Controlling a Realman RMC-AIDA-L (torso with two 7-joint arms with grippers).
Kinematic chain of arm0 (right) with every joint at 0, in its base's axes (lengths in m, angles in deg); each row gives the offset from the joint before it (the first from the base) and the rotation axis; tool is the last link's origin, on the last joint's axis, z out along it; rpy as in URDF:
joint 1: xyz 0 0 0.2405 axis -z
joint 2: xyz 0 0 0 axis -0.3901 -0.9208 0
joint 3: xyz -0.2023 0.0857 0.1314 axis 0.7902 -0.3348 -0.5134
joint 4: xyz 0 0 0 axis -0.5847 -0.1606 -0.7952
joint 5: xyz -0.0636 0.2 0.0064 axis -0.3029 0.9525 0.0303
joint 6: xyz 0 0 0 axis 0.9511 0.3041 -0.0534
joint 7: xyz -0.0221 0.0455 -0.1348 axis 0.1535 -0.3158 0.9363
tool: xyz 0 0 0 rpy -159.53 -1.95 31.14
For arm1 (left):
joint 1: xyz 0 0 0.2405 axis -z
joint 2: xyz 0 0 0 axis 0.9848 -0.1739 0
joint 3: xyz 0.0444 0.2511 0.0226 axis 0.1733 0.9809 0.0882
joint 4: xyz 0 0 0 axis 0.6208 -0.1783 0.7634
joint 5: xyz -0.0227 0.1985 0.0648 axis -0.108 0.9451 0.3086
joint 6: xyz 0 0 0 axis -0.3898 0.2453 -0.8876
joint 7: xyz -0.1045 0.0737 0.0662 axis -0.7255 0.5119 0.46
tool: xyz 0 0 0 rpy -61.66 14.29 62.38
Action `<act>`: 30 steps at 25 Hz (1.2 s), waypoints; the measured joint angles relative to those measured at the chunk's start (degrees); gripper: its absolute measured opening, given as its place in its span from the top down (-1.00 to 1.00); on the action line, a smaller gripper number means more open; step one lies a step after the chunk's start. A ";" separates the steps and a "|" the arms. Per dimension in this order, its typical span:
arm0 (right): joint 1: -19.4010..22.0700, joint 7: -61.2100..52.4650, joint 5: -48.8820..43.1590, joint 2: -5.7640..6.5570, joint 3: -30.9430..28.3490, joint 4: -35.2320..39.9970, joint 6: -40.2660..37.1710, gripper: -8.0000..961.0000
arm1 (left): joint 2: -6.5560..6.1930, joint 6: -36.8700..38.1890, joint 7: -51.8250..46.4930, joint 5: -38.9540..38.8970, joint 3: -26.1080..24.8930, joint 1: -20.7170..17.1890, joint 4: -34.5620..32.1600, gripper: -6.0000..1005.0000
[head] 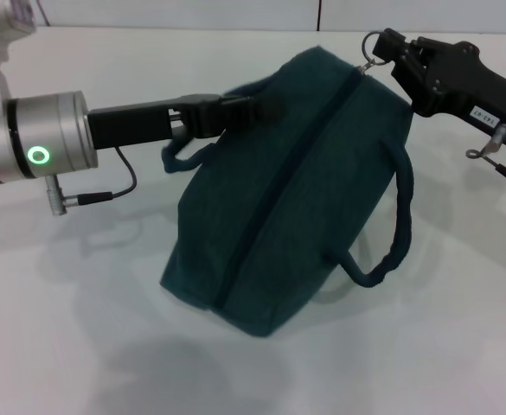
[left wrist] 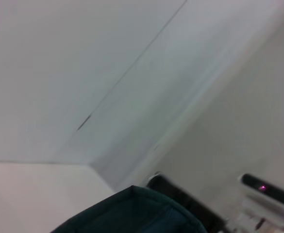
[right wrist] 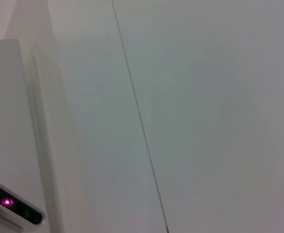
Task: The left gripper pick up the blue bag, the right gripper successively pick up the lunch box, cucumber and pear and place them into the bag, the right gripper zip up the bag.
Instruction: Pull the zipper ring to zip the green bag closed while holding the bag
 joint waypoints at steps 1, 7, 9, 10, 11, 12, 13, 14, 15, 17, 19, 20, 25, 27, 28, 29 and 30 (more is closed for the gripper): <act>0.00 -0.01 0.02 0.00 -0.01 -0.24 0.13 0.97 | 0.01 0.75 0.38 -0.80 0.00 -0.03 0.00 0.88; -0.01 -0.03 0.03 -0.02 0.00 -1.39 1.64 0.97 | 0.02 3.10 1.26 -2.45 -0.11 -0.32 -0.01 0.88; -0.07 -0.03 0.03 -0.03 0.00 -1.77 1.89 0.97 | 0.03 3.82 1.27 -2.74 -0.13 -0.65 -0.01 0.88; -0.13 0.04 0.03 -0.04 0.00 -1.97 2.06 0.97 | 0.03 4.33 1.27 -3.02 -0.13 -0.86 -0.01 0.88; -0.15 0.16 0.03 -0.07 0.00 -2.03 2.23 0.97 | 0.03 4.58 1.28 -3.19 -0.13 -0.95 -0.01 0.88; -0.13 0.22 0.03 -0.09 0.00 -2.05 2.38 0.97 | 0.03 4.79 1.28 -3.33 -0.14 -1.06 -0.01 0.88; -0.10 0.26 0.03 -0.10 0.00 -2.05 2.48 0.97 | 0.03 4.99 1.29 -3.56 -0.17 -1.17 -0.01 0.88; -0.06 0.32 0.03 -0.12 0.01 -2.05 2.59 0.97 | 0.03 5.21 1.29 -3.92 -0.18 -1.34 -0.01 0.88; -0.04 0.36 0.03 -0.12 0.01 -2.05 2.83 0.97 | 0.03 5.44 1.29 -4.28 -0.18 -1.51 -0.01 0.88; -0.06 0.41 0.03 -0.12 0.01 -2.05 3.31 0.97 | -0.01 6.41 1.33 -5.35 -0.19 -1.92 -0.01 0.88; -0.10 0.42 0.03 -0.12 0.00 -2.05 3.47 0.97 | -0.04 7.00 1.46 -5.91 -0.19 -2.10 -0.01 0.88; -0.12 0.42 0.05 -0.12 -0.03 -2.05 3.51 0.97 | -0.04 7.14 1.59 -6.04 -0.19 -2.18 -0.01 0.88; -0.34 0.29 0.08 -0.17 -0.36 -2.04 3.26 0.89 | 0.49 6.85 2.17 -6.09 -0.14 -2.27 0.10 0.88; -0.34 0.48 -0.01 -0.14 -0.26 -2.02 2.38 0.85 | 0.75 6.36 2.37 -6.10 -0.16 -2.32 0.06 0.88; -0.31 0.53 -0.06 -0.12 -0.23 -2.00 1.90 0.83 | 0.82 6.04 2.45 -6.10 -0.16 -2.34 0.04 0.88; -0.27 0.54 -0.06 -0.08 -0.23 -1.97 1.64 0.81 | 0.87 5.59 2.47 -6.10 -0.16 -2.34 0.02 0.88; -0.23 0.51 -0.07 -0.05 -0.25 -1.95 1.47 0.79 | 0.92 5.05 2.47 -6.10 -0.14 -2.33 0.02 0.88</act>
